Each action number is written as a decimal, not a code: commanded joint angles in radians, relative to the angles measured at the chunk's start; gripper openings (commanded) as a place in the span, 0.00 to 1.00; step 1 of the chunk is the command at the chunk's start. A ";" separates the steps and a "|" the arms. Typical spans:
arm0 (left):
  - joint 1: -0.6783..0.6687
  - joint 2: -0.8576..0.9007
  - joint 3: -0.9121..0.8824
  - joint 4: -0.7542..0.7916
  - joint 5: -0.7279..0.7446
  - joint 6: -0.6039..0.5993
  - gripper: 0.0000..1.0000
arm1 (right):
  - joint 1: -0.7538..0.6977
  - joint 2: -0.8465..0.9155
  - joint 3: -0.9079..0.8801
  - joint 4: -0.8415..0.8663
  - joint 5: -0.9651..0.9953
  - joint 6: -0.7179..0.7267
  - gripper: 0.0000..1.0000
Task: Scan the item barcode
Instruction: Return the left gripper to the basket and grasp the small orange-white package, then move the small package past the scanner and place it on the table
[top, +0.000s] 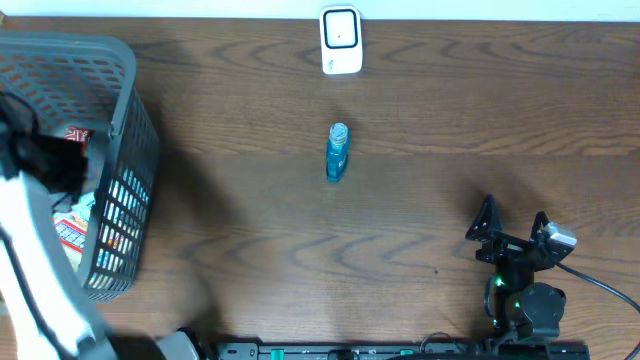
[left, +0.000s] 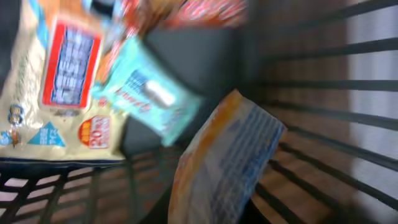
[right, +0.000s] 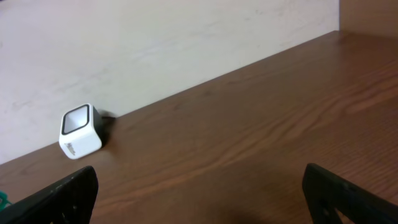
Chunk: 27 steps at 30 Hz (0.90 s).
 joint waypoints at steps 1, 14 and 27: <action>-0.007 -0.232 0.049 0.010 -0.001 -0.050 0.08 | -0.014 -0.004 -0.003 -0.001 -0.002 0.013 0.99; -0.404 -0.554 0.047 0.087 0.145 -0.114 0.08 | -0.014 -0.004 -0.003 -0.001 -0.002 0.013 0.99; -1.146 -0.175 0.010 0.337 0.144 0.085 0.08 | -0.014 -0.004 -0.003 -0.001 -0.002 0.013 0.99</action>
